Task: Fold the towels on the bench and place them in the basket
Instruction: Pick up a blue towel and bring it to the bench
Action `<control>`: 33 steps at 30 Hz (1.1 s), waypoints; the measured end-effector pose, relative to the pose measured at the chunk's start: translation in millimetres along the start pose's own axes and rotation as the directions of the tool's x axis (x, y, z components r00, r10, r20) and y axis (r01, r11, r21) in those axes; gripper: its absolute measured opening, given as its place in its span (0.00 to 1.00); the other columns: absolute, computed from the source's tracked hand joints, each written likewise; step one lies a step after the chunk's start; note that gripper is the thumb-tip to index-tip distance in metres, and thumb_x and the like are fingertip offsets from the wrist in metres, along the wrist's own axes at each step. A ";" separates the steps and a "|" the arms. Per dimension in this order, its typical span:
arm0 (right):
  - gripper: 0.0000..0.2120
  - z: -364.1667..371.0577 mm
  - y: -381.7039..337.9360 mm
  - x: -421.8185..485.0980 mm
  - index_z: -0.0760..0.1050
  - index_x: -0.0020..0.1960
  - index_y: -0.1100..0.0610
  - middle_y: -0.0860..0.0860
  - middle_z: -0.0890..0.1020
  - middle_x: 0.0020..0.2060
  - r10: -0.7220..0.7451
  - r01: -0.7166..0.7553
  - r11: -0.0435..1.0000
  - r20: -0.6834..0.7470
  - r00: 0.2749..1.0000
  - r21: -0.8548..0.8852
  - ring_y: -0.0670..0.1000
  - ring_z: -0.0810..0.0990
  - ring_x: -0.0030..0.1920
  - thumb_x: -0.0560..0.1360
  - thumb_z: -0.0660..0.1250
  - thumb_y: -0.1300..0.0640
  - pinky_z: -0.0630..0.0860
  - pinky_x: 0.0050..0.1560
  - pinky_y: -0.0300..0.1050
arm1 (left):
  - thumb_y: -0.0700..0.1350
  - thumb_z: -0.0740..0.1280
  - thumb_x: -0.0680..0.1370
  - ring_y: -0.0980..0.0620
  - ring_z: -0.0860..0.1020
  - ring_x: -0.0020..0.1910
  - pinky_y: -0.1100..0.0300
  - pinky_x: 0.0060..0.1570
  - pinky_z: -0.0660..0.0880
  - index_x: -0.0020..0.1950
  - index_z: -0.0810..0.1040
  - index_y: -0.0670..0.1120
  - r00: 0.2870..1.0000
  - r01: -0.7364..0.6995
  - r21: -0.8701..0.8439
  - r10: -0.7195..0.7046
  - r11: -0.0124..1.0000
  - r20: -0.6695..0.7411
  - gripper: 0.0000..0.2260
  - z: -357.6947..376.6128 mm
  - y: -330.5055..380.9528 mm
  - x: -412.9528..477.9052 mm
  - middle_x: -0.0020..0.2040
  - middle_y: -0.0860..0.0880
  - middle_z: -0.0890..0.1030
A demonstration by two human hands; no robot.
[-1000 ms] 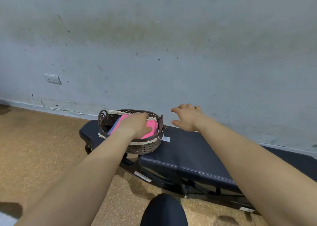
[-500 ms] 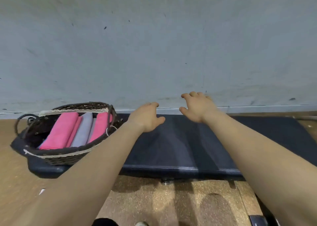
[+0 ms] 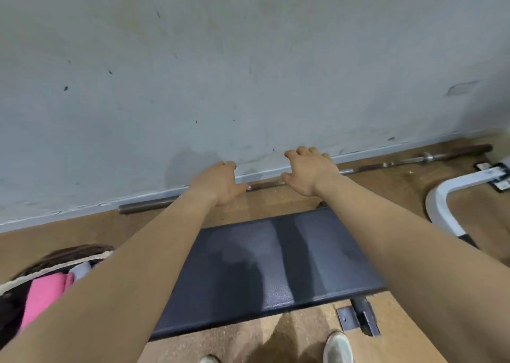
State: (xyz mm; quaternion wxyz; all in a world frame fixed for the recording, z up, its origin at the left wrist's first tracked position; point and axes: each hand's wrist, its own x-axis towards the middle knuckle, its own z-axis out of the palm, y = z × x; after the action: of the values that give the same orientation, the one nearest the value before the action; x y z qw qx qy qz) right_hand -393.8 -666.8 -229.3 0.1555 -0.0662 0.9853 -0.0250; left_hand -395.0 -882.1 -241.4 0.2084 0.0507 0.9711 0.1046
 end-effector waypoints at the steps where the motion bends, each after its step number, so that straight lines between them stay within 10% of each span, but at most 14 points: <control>1: 0.28 -29.7 6.1 -16.0 0.62 0.76 0.54 0.56 0.69 0.72 0.026 -0.026 1.000 0.001 1.000 0.015 0.60 0.66 0.71 0.81 0.58 0.43 0.65 0.68 0.59 | 0.59 0.64 0.78 0.44 0.72 0.68 0.48 0.65 0.71 0.75 0.66 0.46 1.000 -0.014 -0.020 0.014 1.000 0.000 0.29 -28.8 13.3 -12.4 0.72 0.46 0.71; 14: 0.25 -260.7 83.6 -307.5 0.65 0.74 0.53 0.55 0.71 0.69 0.493 -0.468 0.854 -0.067 0.867 0.229 0.59 0.68 0.70 0.80 0.58 0.44 0.66 0.67 0.58 | 0.57 0.63 0.79 0.47 0.71 0.69 0.52 0.66 0.70 0.76 0.65 0.47 0.870 -0.486 -0.019 0.486 0.874 0.082 0.28 -226.9 229.3 -183.8 0.72 0.48 0.71; 33: 0.25 -239.7 313.0 -760.7 0.67 0.72 0.52 0.55 0.73 0.67 0.966 -0.881 0.224 0.028 0.259 0.417 0.59 0.72 0.66 0.79 0.58 0.42 0.70 0.63 0.56 | 0.57 0.64 0.79 0.45 0.72 0.69 0.47 0.66 0.71 0.75 0.66 0.47 0.352 -0.933 0.187 0.884 0.306 0.309 0.27 -128.7 669.3 -431.3 0.73 0.46 0.70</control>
State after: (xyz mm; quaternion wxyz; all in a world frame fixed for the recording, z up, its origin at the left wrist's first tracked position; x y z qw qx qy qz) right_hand 210.8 -244.9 207.2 0.0298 0.5677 0.8154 -0.1093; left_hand -20.2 -315.5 193.5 0.1720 0.6317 0.7551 0.0347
